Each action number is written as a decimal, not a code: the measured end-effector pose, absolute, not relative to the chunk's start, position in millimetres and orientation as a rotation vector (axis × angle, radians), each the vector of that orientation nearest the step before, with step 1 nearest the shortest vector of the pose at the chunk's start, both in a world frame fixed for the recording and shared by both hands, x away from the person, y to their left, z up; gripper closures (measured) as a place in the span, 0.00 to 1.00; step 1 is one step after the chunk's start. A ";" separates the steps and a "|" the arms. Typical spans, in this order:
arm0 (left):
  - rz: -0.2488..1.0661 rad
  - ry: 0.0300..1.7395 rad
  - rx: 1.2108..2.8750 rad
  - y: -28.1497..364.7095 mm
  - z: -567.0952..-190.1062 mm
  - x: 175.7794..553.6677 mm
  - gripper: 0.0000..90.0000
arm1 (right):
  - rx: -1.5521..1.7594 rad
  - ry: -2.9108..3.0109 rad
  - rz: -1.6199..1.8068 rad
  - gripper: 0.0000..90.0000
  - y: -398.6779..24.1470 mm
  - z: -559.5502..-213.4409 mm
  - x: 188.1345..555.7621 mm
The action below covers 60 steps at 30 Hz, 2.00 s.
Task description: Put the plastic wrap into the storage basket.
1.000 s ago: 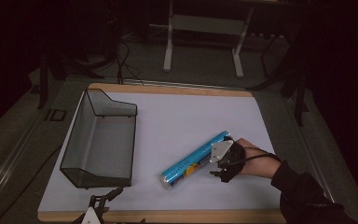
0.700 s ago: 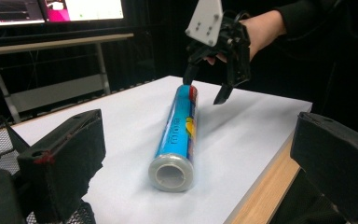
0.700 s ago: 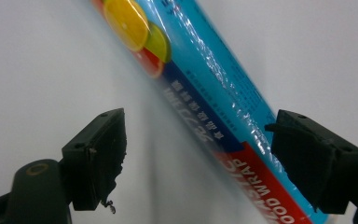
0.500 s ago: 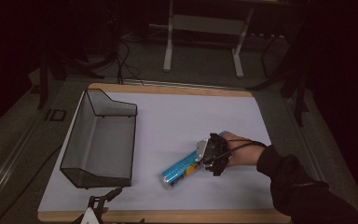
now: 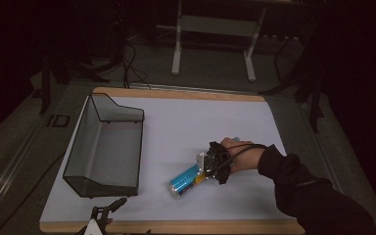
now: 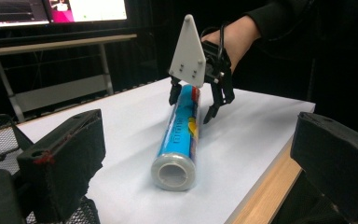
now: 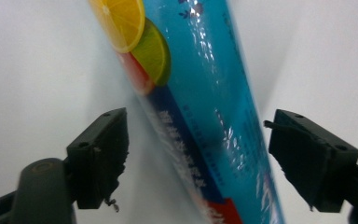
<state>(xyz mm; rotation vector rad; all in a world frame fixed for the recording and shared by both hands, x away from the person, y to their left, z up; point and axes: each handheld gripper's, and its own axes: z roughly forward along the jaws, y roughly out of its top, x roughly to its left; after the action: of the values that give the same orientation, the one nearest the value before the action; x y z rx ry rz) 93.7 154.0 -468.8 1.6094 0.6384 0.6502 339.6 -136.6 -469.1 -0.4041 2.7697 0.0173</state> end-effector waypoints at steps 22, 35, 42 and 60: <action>0.694 0.703 1.592 163.4 -470.9 78.7 0.04 | -0.706 2.766 -0.066 0.27 -126.4 -491.1 355.9; 0.690 0.705 1.602 163.3 -472.0 74.4 0.04 | -0.807 2.813 -0.039 0.32 -124.6 -494.4 369.3; 0.694 0.700 1.605 163.2 -472.1 73.7 0.04 | -0.798 2.847 -0.092 0.30 -116.2 -503.3 372.7; 0.692 0.684 1.618 161.8 -472.4 75.4 0.04 | -0.760 2.789 -0.086 0.33 -119.3 -502.1 363.7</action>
<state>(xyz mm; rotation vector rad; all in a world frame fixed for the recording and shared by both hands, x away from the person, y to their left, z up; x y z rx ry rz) 75.4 161.8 -472.4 1.6181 0.6837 0.6923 363.7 -119.3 -502.1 -0.7605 2.7891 -0.0856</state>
